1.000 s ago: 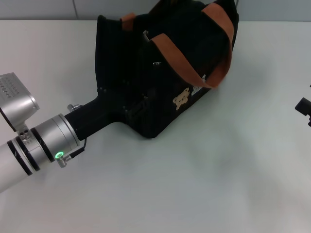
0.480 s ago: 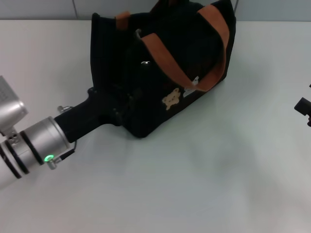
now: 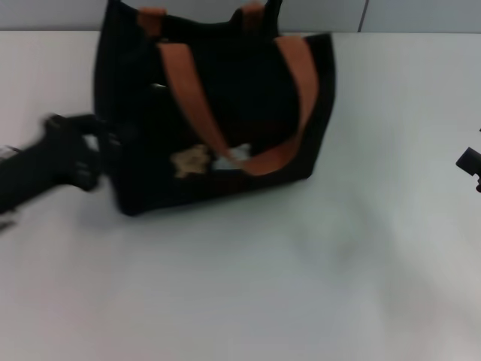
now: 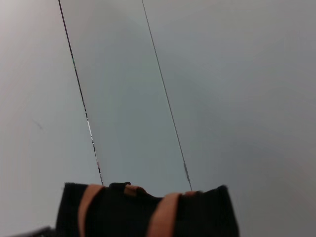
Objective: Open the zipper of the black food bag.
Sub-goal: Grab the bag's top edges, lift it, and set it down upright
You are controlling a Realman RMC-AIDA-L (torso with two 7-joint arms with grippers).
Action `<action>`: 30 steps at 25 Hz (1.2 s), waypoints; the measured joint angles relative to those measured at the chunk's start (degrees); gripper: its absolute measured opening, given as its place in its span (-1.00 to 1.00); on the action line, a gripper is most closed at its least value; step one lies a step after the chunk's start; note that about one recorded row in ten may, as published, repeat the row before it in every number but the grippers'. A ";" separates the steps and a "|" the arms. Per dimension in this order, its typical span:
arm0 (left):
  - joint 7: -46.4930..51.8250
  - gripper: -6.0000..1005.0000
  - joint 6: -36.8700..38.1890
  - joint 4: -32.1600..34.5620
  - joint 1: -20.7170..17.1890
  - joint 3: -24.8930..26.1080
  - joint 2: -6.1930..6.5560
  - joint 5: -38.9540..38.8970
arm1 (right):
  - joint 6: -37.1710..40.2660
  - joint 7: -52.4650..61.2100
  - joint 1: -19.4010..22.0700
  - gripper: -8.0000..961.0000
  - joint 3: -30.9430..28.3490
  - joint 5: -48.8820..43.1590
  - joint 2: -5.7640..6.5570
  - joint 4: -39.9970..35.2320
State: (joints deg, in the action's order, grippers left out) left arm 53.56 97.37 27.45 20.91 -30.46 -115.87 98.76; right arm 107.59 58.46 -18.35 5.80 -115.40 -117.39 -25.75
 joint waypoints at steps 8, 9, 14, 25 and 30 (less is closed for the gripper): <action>15.41 -0.77 9.42 21.00 1.27 3.13 4.05 -0.41 | 0.42 -0.01 -0.75 0.73 0.00 0.12 -0.31 0.69; 16.83 -0.77 10.70 23.41 1.73 3.55 4.06 -0.56 | 0.37 -0.01 -0.86 0.73 0.00 0.12 -0.44 0.82; 20.46 -0.78 14.61 34.01 3.69 0.25 0.89 -1.81 | -1.02 -1.53 -1.41 0.73 0.55 0.12 -0.74 3.48; 12.50 -0.98 10.35 28.84 3.70 -12.76 -2.70 0.98 | -5.20 -2.22 -2.80 0.73 1.45 -1.23 -0.92 6.09; 12.00 -0.94 9.61 25.68 3.26 -9.38 -2.62 -2.49 | -6.24 -2.22 -3.17 0.73 1.67 -1.29 -1.02 6.38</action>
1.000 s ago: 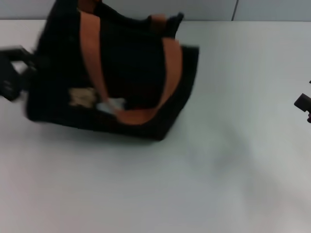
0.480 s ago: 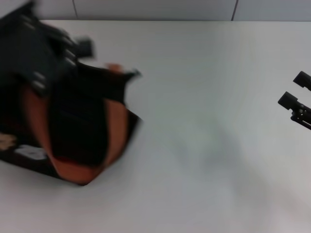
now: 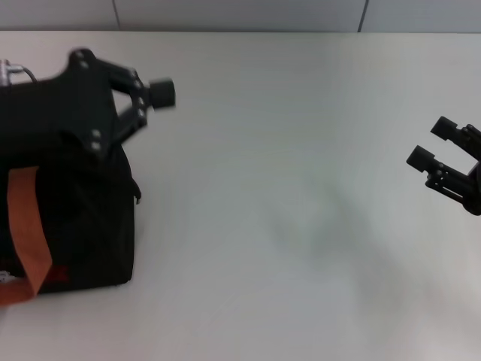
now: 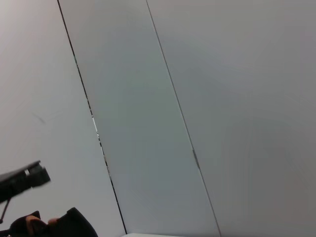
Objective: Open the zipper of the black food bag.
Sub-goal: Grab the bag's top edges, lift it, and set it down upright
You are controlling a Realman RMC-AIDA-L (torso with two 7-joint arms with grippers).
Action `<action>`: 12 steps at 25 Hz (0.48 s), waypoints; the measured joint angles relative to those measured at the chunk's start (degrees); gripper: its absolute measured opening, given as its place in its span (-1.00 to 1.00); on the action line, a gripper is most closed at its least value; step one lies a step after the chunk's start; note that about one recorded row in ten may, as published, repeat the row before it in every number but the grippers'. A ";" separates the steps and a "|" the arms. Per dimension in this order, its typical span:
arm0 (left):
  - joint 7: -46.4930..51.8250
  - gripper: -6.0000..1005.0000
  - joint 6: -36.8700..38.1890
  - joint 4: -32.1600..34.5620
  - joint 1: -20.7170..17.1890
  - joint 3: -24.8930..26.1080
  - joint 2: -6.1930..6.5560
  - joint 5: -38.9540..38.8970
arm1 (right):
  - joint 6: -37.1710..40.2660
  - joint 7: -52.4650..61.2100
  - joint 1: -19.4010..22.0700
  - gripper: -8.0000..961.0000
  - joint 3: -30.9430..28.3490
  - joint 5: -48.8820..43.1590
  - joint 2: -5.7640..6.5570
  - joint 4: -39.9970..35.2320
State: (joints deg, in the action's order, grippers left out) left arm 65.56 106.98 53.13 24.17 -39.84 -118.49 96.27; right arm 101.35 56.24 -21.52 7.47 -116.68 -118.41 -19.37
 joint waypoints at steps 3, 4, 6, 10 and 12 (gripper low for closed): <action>-0.05 -0.91 0.56 -4.95 -0.90 4.24 0.38 -5.38 | -0.70 0.00 -0.21 0.73 -0.03 -0.02 -0.06 0.04; -0.05 -0.90 0.56 -4.95 -0.90 4.24 0.38 -5.38 | -0.70 0.00 -0.21 0.73 -0.03 -0.02 -0.06 0.04; 1.68 -0.87 1.09 -7.55 -1.83 7.59 0.92 -6.79 | -0.81 0.00 -0.26 0.73 -0.22 0.10 -0.06 0.05; 4.30 -0.82 3.82 -14.38 -6.75 16.21 2.40 -7.32 | -1.12 0.00 -0.27 0.73 -0.58 0.28 -0.12 0.03; 3.72 -0.80 4.25 -15.66 -8.17 18.15 2.61 -7.49 | -1.42 0.00 -0.28 0.73 -0.68 0.41 -0.07 -0.02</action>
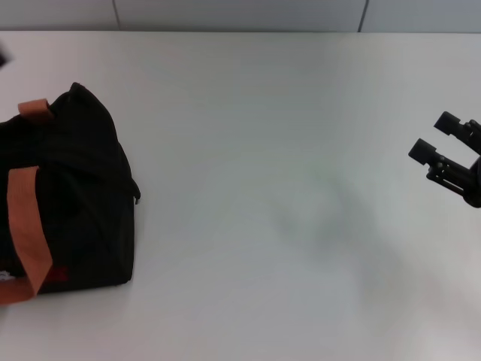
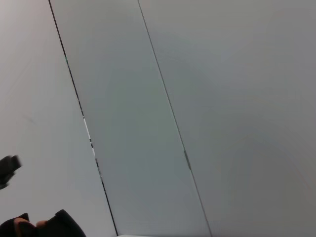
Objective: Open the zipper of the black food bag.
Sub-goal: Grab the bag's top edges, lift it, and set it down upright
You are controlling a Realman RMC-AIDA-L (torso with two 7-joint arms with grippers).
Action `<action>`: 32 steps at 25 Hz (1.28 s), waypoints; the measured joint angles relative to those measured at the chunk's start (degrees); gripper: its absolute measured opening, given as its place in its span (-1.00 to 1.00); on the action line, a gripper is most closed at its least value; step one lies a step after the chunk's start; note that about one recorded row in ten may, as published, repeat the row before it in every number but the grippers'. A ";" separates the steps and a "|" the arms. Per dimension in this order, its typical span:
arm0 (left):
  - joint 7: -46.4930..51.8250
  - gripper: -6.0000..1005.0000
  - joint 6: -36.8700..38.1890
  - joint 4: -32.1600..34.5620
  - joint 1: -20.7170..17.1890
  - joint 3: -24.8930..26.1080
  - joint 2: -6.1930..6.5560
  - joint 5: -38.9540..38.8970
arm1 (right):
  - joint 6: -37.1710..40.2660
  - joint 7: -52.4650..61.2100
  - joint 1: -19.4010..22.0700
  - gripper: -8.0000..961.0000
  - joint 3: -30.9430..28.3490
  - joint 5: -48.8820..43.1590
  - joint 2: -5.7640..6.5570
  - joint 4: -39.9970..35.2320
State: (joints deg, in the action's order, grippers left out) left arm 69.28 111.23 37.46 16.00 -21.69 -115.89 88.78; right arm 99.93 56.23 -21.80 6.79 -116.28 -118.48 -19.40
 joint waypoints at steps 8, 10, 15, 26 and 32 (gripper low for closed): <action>-3.31 -0.45 0.74 -6.22 -7.70 6.43 2.94 -0.56 | -0.70 -0.55 -1.58 0.73 -0.11 0.69 0.13 -0.35; -3.87 -0.35 0.13 -6.62 -8.78 6.61 3.40 -0.63 | -0.80 -0.84 -1.79 0.73 -0.11 0.70 0.09 -0.35; -4.01 0.06 -2.62 -6.78 -11.87 8.36 5.46 1.32 | -0.98 -2.58 -2.22 0.73 -0.11 0.78 -0.08 -0.12; -2.35 0.55 -3.97 -6.72 -15.86 8.96 8.88 7.56 | -1.77 -4.44 -3.52 0.73 0.34 0.89 -0.52 0.20; -2.27 0.63 -2.43 -6.92 -16.46 13.82 8.65 7.71 | -1.85 -4.58 -3.92 0.73 0.48 0.89 -0.54 0.25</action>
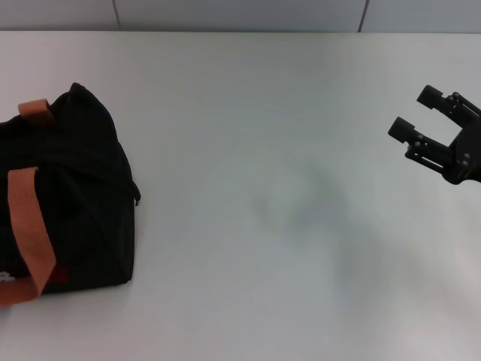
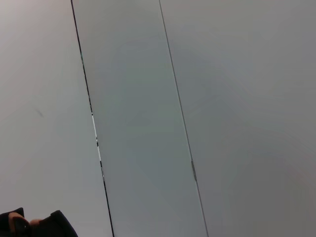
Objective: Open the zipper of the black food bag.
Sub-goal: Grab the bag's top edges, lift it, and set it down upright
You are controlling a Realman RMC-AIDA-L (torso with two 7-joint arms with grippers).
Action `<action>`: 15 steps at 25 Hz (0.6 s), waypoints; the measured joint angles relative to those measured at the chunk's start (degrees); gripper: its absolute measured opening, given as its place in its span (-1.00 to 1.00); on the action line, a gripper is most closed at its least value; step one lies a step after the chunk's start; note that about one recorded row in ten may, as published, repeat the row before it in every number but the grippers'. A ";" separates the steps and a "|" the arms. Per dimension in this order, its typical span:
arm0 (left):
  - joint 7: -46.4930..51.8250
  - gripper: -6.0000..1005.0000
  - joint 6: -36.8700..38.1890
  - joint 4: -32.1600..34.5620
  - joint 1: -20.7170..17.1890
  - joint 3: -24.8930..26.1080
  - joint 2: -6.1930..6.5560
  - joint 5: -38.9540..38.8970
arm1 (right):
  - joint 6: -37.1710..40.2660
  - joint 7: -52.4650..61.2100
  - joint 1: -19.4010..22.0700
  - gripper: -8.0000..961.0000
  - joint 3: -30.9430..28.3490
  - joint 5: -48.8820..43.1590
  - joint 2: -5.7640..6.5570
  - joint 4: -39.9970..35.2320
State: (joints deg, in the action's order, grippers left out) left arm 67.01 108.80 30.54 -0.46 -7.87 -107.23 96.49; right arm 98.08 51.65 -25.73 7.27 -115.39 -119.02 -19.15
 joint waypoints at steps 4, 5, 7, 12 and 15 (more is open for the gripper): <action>1.27 0.62 0.60 0.31 -0.41 -0.11 0.42 0.84 | -0.43 -0.04 -0.03 0.73 0.02 0.00 -0.08 -0.01; 1.55 0.62 0.65 0.44 -0.44 -0.14 0.63 1.62 | -0.43 -0.04 -0.03 0.73 0.02 0.00 -0.08 -0.01; 1.65 0.62 0.69 0.49 -0.46 -0.14 0.92 2.54 | -0.60 -0.05 -0.03 0.73 0.02 0.00 -0.09 0.11; 1.89 0.60 0.75 0.61 -0.50 0.00 2.03 7.01 | -0.62 -0.07 -0.42 0.73 0.02 0.00 -0.07 0.71; 1.90 0.58 0.73 1.09 -0.77 0.11 2.54 8.98 | -0.62 -0.06 -0.60 0.73 0.02 0.00 -0.07 0.92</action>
State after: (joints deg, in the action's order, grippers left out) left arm 68.91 109.53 31.63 -1.23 -7.76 -104.69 105.47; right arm 97.46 51.59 -26.32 7.29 -115.39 -119.09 -18.23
